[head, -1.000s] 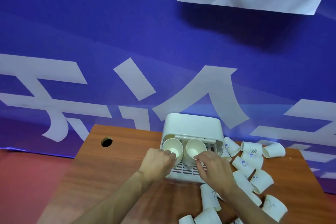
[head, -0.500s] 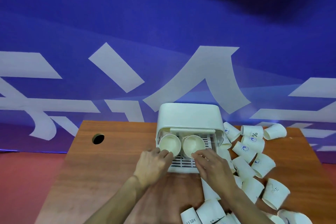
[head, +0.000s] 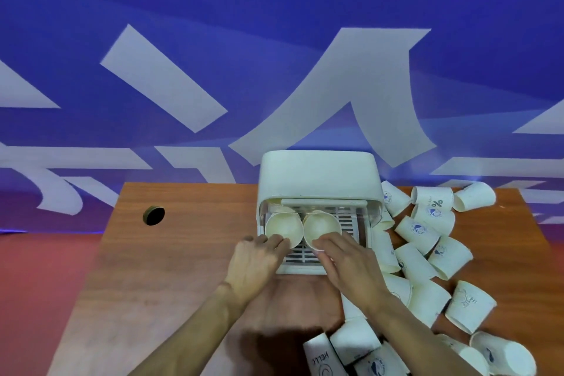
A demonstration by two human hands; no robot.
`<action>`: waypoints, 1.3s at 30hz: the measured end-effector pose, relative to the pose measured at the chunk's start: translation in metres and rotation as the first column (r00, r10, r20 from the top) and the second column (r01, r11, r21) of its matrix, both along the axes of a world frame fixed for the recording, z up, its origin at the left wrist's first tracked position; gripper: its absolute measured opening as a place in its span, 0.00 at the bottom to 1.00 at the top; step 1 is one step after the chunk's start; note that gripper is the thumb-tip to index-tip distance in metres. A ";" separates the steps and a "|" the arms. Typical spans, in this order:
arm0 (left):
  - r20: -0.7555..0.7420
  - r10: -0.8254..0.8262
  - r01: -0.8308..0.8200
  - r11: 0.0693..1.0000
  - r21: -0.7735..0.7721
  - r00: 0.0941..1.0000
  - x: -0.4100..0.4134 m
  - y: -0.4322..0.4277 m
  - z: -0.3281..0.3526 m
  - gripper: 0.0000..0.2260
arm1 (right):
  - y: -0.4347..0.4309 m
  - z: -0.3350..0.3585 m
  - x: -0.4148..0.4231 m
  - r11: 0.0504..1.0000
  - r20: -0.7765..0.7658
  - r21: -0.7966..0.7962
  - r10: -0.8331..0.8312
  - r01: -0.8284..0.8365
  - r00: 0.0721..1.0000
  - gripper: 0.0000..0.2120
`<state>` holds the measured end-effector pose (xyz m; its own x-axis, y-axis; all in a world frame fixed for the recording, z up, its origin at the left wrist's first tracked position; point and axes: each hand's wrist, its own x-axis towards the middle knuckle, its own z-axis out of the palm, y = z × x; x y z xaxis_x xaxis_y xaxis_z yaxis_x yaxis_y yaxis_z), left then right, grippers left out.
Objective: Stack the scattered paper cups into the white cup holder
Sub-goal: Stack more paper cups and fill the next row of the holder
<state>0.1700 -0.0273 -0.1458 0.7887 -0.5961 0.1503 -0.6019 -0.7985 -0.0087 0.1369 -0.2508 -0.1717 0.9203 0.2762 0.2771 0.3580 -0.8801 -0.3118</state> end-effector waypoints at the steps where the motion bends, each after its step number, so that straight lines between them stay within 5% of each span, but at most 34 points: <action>1: 0.015 -0.004 0.004 1.000 -0.019 1.000 0.000 0.000 -0.002 0.05 | 0.000 -0.001 0.000 1.000 -0.001 0.002 -0.009 0.009 1.000 0.07; 8: 0.085 0.005 0.006 0.992 -0.125 0.996 -0.009 0.005 -0.017 0.10 | -0.002 -0.014 -0.008 1.000 -0.029 0.011 -0.010 0.011 1.000 0.10; 18: -0.137 0.052 -0.066 0.993 -0.102 0.989 0.012 -0.002 -0.024 0.11 | 0.002 -0.017 0.006 0.999 -0.061 -0.006 -0.035 0.035 0.998 0.12; 23: -0.293 0.129 -0.205 0.948 -0.245 0.947 0.019 -0.008 -0.029 0.10 | 0.009 -0.023 0.013 0.993 -0.132 -0.005 -0.120 0.120 0.984 0.08; 34: -0.321 0.145 -0.217 0.956 -0.200 0.936 0.001 -0.009 -0.025 0.07 | 0.013 -0.022 0.005 0.989 -0.132 -0.055 -0.142 0.136 0.981 0.17; 39: -0.317 0.160 -0.234 0.949 -0.212 0.935 -0.009 -0.006 -0.024 0.05 | 0.016 -0.026 -0.005 0.991 -0.128 -0.058 -0.125 0.118 0.984 0.13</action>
